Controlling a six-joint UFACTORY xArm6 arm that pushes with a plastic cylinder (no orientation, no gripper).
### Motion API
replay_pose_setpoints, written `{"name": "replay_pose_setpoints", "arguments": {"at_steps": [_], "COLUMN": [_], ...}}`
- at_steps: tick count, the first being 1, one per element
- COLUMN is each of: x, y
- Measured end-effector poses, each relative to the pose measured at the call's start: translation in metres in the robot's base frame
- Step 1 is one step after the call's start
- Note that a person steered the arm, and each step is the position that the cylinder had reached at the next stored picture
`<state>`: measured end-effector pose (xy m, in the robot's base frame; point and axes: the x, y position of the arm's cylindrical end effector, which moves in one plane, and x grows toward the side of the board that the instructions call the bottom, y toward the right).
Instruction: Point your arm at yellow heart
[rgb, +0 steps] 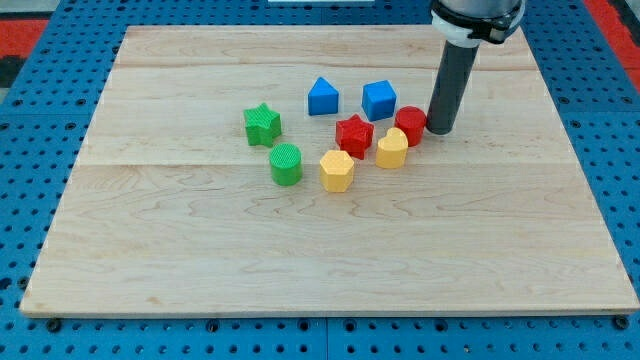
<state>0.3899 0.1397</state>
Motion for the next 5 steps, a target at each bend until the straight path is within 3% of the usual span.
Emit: {"name": "replay_pose_setpoints", "arguments": {"at_steps": [3,5], "x": [0.0,0.062], "y": [0.0,0.017]}}
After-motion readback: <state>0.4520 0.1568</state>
